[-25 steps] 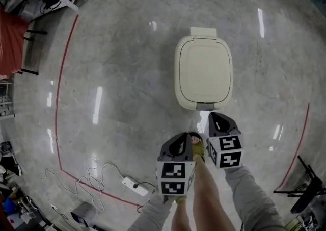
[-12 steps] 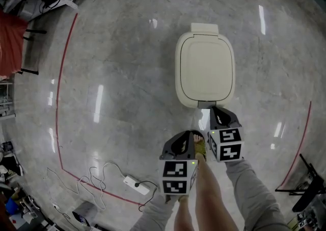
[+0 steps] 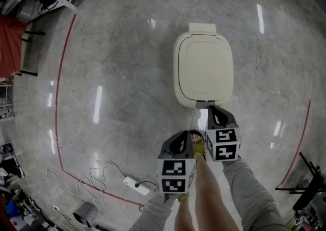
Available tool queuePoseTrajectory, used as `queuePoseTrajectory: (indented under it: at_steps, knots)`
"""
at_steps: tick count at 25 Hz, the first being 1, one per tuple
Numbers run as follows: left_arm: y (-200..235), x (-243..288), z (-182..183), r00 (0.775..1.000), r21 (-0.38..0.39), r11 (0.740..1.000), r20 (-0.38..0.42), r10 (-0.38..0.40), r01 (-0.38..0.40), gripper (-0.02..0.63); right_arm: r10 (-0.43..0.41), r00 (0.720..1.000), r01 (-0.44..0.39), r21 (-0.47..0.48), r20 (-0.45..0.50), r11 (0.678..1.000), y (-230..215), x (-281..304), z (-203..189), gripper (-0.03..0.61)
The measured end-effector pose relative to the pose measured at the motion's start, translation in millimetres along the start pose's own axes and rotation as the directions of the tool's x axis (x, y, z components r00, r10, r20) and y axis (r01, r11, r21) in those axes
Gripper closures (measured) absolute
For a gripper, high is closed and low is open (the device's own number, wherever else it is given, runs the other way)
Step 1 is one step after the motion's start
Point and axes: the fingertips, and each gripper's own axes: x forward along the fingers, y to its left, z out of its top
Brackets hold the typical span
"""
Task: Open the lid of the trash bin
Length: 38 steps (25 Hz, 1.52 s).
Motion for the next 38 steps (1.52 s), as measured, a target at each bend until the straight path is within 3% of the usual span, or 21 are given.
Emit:
queuePoseTrajectory:
  at_steps: [22,38]
  knots:
    - [-4,-12,4,1.0,-0.016,1.0,-0.007,0.0,0.0,0.609,-0.036,0.999,0.035,-0.036,-0.017,0.999,1,1,-2,0.583]
    - [-5,-36,13,1.0,-0.012,1.0,0.009,0.016,-0.016,0.609,-0.04,0.997,0.041,0.018,-0.061,0.999,0,-6,10,0.583]
